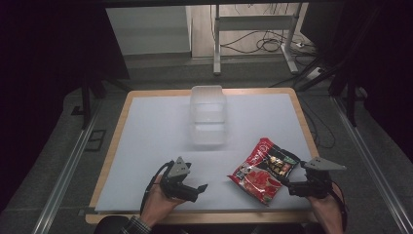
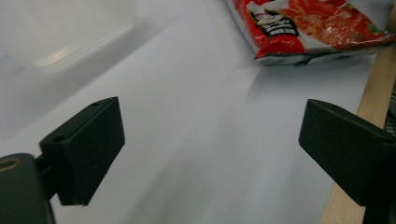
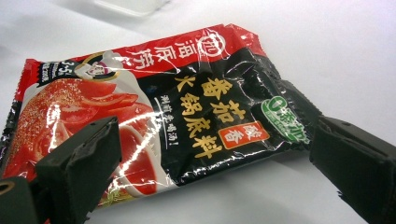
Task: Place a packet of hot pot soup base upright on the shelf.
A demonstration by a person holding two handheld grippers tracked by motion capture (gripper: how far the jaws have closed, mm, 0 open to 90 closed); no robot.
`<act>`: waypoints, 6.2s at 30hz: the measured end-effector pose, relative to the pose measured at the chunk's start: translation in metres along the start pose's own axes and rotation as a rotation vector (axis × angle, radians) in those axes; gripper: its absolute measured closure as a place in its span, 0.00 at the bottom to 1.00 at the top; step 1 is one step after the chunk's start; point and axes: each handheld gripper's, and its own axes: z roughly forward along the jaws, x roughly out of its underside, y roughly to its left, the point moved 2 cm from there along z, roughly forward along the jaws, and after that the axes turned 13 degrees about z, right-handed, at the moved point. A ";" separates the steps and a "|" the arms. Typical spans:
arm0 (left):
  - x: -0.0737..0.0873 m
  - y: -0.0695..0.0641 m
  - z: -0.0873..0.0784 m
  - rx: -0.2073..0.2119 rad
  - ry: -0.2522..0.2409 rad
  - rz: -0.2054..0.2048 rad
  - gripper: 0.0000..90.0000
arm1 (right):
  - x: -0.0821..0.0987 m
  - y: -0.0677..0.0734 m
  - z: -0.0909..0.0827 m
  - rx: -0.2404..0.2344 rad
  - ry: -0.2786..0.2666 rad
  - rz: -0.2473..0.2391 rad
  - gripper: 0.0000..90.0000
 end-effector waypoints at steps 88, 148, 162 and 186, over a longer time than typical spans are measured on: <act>-0.047 -0.065 0.101 0.231 0.013 0.171 1.00 | -0.012 0.016 -0.017 -0.167 0.009 0.030 0.03; -0.030 -0.059 0.040 0.111 0.001 0.123 0.13 | -0.088 0.036 -0.005 -0.383 -0.044 0.184 0.85; -0.014 -0.050 0.016 0.051 0.020 0.101 0.04 | -0.127 0.029 -0.003 -0.332 -0.099 0.177 0.85; 0.010 -0.037 -0.015 -0.044 0.027 0.056 0.00 | -0.189 0.031 0.032 -0.295 -0.155 0.197 0.85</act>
